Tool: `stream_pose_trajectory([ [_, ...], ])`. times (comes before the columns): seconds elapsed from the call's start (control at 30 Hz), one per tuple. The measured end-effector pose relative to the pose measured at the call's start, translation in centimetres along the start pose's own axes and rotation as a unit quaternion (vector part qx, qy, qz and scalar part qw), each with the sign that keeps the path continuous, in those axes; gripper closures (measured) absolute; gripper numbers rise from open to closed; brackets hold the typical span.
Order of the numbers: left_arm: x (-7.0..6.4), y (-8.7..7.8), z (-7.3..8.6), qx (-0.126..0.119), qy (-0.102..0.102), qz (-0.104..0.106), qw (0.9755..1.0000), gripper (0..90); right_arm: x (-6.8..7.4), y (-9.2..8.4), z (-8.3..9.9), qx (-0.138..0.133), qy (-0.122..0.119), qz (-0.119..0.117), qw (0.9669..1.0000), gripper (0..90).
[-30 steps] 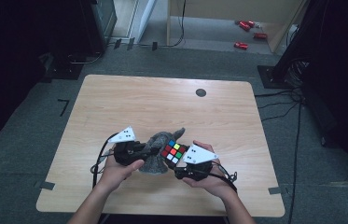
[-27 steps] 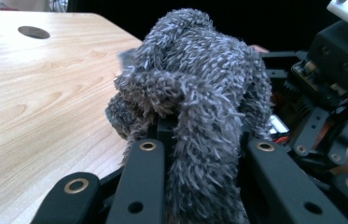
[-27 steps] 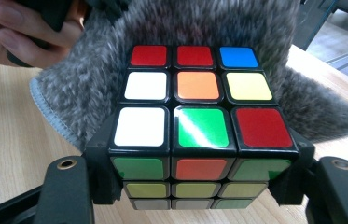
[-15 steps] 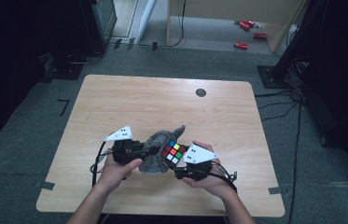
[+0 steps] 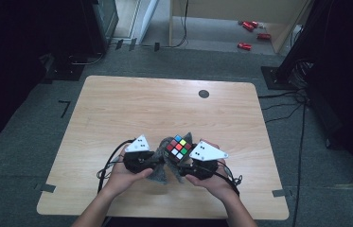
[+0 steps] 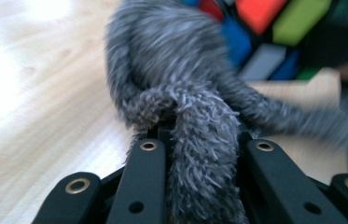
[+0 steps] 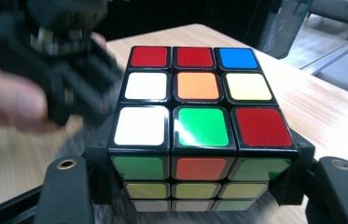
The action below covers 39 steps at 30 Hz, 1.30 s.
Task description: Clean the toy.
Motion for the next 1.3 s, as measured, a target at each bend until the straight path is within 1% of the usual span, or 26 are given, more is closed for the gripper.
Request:
stream_pose_trajectory([
  [0.03,-0.8,1.1,0.3,0.012,0.012,0.013,0.9998,77.0,0.2,0.0,-0.1,-0.003,0.002,0.001,1.0000,34.5],
  [0.1,-1.2,1.5,0.2,0.007,0.014,0.019,0.9997,77.0,0.4,0.1,-0.2,-0.004,0.002,0.002,1.0000,34.6],
  [0.13,-1.5,1.6,0.0,-0.002,0.008,0.030,0.9995,77.0,0.5,0.3,-0.1,-0.002,0.002,0.005,1.0000,34.5],
  [0.17,-1.5,1.6,-0.2,-0.011,0.001,0.034,0.9994,77.0,0.5,0.4,0.0,0.002,0.002,0.011,0.9999,34.5],
  [0.2,-1.0,1.1,-0.5,-0.033,-0.017,0.035,0.9987,77.3,0.2,0.5,0.2,0.005,0.012,0.017,0.9998,34.5],
  [0.23,-1.0,1.1,-0.5,-0.033,-0.017,0.035,0.9987,77.5,0.2,0.5,0.2,0.005,0.012,0.017,0.9998,34.5],
  [0.3,-0.4,0.2,-0.7,-0.059,-0.039,0.039,0.9967,77.7,-0.5,0.4,0.3,0.007,0.024,0.021,0.9995,34.5],
  [0.33,-0.2,-0.1,-0.7,-0.064,-0.045,0.039,0.9962,77.8,-0.8,0.4,0.3,0.009,0.031,0.024,0.9992,34.6],
  [0.4,-0.3,0.0,-0.7,-0.065,-0.046,0.041,0.9960,77.8,-1.2,0.3,0.3,0.012,0.044,0.024,0.9987,34.5],
  [0.47,-0.8,0.7,-0.6,-0.059,-0.043,0.049,0.9961,77.7,-1.0,0.4,0.2,0.012,0.050,0.021,0.9985,34.6],
  [0.5,-1.4,1.7,-0.5,-0.046,-0.037,0.056,0.9967,77.4,-0.3,0.6,0.1,0.011,0.043,0.014,0.9989,34.5],
  [0.57,-1.7,2.0,-0.5,-0.043,-0.034,0.057,0.9969,77.0,0.2,0.7,0.2,0.014,0.034,0.014,0.9992,34.6],
  [0.67,-1.4,1.7,-0.6,-0.051,-0.041,0.049,0.9967,76.6,0.0,0.7,0.3,0.015,0.030,0.021,0.9992,34.5],
  [0.77,-0.5,0.9,-0.4,-0.049,-0.039,0.022,0.9978,74.9,-1.0,0.7,0.6,0.020,0.033,0.039,0.9985,34.5],
  [0.8,0.4,0.5,-0.1,-0.034,-0.032,-0.019,0.9987,65.5,-1.7,0.6,0.8,0.024,0.042,0.048,0.9977,34.5],
  [0.83,0.4,0.5,-0.1,-0.034,-0.032,-0.019,0.9987,60.2,-1.7,0.6,0.8,0.024,0.042,0.048,0.9977,34.5],
  [0.87,0.8,0.5,0.2,-0.022,-0.033,-0.033,0.9987,60.2,-2.0,0.6,0.8,0.026,0.047,0.052,0.9972,34.6],
  [0.9,1.4,0.4,0.6,-0.004,-0.034,-0.062,0.9975,46.9,-2.3,0.5,0.8,0.029,0.060,0.056,0.9962,34.5],
  [0.93,1.4,0.4,0.6,-0.004,-0.034,-0.062,0.9975,41.6,-2.3,0.5,0.7,0.028,0.063,0.057,0.9960,34.5],
  [0.97,1.6,0.3,0.7,0.000,-0.031,-0.075,0.9967,41.6,-2.3,0.5,0.7,0.028,0.063,0.057,0.9960,34.5],
  [1.07,1.8,-0.2,0.5,-0.002,-0.020,-0.095,0.9953,28.5,-2.4,0.5,0.6,0.027,0.070,0.059,0.9955,34.5],
  [1.13,1.8,-0.6,0.3,-0.006,-0.009,-0.103,0.9946,20.6,-2.5,0.5,0.4,0.027,0.088,0.060,0.9940,34.5],
  [1.2,1.4,-1.0,-0.1,-0.018,0.010,-0.104,0.9944,19.6,-2.6,0.4,0.3,0.026,0.094,0.060,0.9934,34.6],
  [1.23,1.0,-1.2,-0.4,-0.027,0.023,-0.107,0.9936,19.6,-2.6,0.4,0.3,0.024,0.101,0.061,0.9928,34.5],
  [1.27,0.7,-1.3,-0.8,-0.036,0.041,-0.117,0.9916,19.6,-2.6,0.4,0.2,0.023,0.106,0.061,0.9922,34.5],
  [1.3,0.2,-1.3,-1.1,-0.045,0.055,-0.121,0.9901,19.6,-2.5,0.3,0.1,0.022,0.110,0.060,0.9919,34.5],
])
Point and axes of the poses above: each handheld gripper's, and its own axes: y roughly forward along the jaws, z roughly out of its underside, x roughly to its left, the point moved 8 cm from there along y, roughly forward along the jaws, and after that the axes turned 14 degrees about z, right-handed, at the moved point
